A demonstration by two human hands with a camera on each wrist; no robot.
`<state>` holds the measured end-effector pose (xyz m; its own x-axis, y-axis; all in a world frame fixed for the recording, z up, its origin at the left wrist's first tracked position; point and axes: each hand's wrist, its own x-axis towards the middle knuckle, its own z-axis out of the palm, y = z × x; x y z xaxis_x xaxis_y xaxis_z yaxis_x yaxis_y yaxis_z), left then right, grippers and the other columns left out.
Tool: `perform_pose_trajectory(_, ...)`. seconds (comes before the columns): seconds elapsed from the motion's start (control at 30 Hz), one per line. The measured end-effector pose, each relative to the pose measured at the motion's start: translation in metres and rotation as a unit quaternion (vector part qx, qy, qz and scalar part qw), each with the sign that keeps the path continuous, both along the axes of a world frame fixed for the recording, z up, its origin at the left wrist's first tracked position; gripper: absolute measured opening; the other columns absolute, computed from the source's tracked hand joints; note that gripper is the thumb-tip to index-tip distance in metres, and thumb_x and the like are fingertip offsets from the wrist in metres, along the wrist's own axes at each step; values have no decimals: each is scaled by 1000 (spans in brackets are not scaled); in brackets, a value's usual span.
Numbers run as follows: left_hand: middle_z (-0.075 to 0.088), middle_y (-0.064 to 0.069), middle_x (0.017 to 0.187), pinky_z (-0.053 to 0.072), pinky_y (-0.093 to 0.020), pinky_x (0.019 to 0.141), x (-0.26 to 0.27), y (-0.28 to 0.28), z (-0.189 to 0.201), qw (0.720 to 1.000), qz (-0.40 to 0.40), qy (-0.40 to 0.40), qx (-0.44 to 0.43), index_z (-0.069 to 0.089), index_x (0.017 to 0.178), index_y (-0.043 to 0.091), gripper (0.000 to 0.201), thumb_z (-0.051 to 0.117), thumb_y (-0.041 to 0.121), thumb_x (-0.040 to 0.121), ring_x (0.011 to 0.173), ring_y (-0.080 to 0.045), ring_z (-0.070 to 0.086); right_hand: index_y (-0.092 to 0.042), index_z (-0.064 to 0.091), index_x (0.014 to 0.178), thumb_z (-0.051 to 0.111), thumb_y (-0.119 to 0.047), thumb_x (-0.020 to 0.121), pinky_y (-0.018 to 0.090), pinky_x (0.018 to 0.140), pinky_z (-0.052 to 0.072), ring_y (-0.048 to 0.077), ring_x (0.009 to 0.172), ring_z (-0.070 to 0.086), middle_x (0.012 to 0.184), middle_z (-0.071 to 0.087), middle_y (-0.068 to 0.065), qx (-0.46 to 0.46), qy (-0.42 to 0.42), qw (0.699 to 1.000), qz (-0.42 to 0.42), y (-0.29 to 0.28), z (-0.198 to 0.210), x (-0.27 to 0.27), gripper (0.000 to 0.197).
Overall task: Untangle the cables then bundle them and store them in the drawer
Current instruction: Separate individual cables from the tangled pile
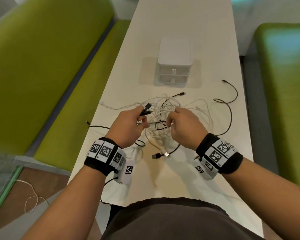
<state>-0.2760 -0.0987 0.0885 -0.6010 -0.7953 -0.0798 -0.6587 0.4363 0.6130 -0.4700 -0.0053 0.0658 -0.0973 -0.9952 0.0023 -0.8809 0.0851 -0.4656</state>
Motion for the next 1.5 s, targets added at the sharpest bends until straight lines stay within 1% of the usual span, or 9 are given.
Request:
perform_pose_trajectory(0.17, 74, 7, 83, 50, -36, 81, -4, 5, 1, 998, 29, 50, -1, 66, 92, 15, 1, 66, 15, 91, 82, -12, 63, -22, 56, 87, 68, -59, 79, 36, 83, 38, 20, 83, 50, 85, 53, -6, -13, 42, 999, 20, 6, 0, -2, 40)
perform_pose_trajectory(0.33, 73, 9, 78, 49, -34, 77, -9, 6, 6, 996, 46, 81, -9, 63, 86, 16, 4, 65, 16, 90, 76, -9, 61, -18, 70, 90, 69, -24, 87, 40, 80, 38, 28, 95, 56, 88, 63, -3, -112, 85, 989, 53, 8, -6, -4, 6)
perform_pose_trajectory(0.63, 71, 6, 78, 42, -14, 61, -30, -2, -2, 991, 105, 75, -16, 54, 82, 10, 13, 60, 15, 92, 73, -1, 62, -25, 66, 62, 48, -8, 74, 39, 96, 30, 19, 94, 60, 73, 67, -14, -168, 52, 971, 162, 24, -15, -2, 27)
perform_pose_trajectory(0.77, 72, 6, 80, 39, -13, 60, -15, -15, 0, 988, 132, 77, -11, 55, 84, 4, 13, 59, 13, 92, 75, 7, 59, -25, 64, 64, 53, -28, 72, 36, 95, 42, 17, 75, 58, 66, 61, -7, 21, 90, 988, 122, 33, -18, -24, 14)
perform_pose_trajectory(0.9, 71, 10, 79, 37, -9, 58, -5, -18, 0, 979, 173, 104, -18, 55, 83, 2, 12, 58, 10, 91, 68, 4, 56, -11, 57, 58, 44, -63, 99, 33, 57, 45, 20, 50, 54, 54, 61, 1, 80, -14, 997, -8, 29, -20, -32, 67)
perform_pose_trajectory(1.07, 74, 13, 82, 40, -15, 58, -3, -10, 4, 984, 135, 114, -2, 52, 78, 8, 18, 60, 14, 93, 69, -5, 61, -25, 54, 104, 86, -33, 75, 35, 71, 45, 18, 82, 53, 105, 50, -5, 91, -56, 994, -26, 22, -19, -36, 44)
perform_pose_trajectory(1.23, 71, 18, 76, 47, -26, 72, -11, 3, 18, 983, 67, 171, 26, 55, 69, 39, 36, 71, 17, 91, 76, -2, 65, -30, 69, 93, 63, -27, 86, 34, 74, 47, 7, 83, 55, 86, 63, -12, -11, -6, 1000, 9, 12, -3, -23, 10)
perform_pose_trajectory(1.37, 57, 27, 60, 48, -24, 74, -20, 15, 29, 976, -5, 213, 51, 70, 90, 9, 4, 74, 11, 90, 66, 3, 58, -27, 64, 119, 71, -17, 87, 14, 70, 42, -3, 78, 56, 103, 61, -13, -17, -168, 985, 25, -3, -10, -13, 34)
perform_pose_trajectory(1.5, 65, 14, 68, 51, -26, 76, -10, 6, 33, 976, 9, 218, -17, 64, 85, -1, 14, 73, 8, 90, 72, 3, 61, -26, 74, 103, 74, -25, 90, 14, 73, 40, -5, 82, 57, 100, 68, -12, 47, -178, 983, 22, -4, -27, -14, 13)
